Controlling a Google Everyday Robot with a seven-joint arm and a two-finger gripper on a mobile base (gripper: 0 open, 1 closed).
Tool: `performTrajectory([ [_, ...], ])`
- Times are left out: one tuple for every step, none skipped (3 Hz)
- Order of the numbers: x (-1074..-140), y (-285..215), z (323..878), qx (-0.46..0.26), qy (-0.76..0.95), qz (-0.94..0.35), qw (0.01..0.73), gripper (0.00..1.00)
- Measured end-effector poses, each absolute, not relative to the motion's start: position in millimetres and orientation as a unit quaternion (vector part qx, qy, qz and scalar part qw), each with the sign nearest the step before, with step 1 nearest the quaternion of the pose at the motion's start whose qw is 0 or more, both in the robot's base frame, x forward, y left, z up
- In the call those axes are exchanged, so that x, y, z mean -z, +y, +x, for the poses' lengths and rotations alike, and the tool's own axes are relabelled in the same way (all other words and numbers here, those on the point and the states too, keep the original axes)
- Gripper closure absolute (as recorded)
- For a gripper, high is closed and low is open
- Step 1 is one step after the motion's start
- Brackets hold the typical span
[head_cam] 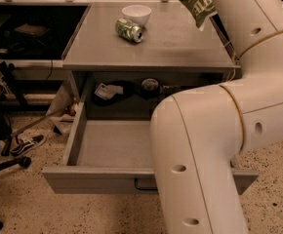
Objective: Pick green jalapeno chip bag from top drawer and place on counter
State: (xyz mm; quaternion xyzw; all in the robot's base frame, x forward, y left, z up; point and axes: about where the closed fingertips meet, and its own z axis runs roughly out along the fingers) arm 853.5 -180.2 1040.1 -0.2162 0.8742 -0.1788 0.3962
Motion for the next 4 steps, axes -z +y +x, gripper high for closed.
performTrajectory([
  [-1005, -185, 856, 0.121, 0.885, -0.225, 0.389, 1.00],
  [-944, -154, 858, 0.014, 0.888, -0.275, 0.368, 1.00],
  [-917, -125, 850, -0.066, 0.878, -0.311, 0.357, 1.00],
  [-904, -104, 847, -0.107, 0.869, -0.331, 0.351, 1.00],
])
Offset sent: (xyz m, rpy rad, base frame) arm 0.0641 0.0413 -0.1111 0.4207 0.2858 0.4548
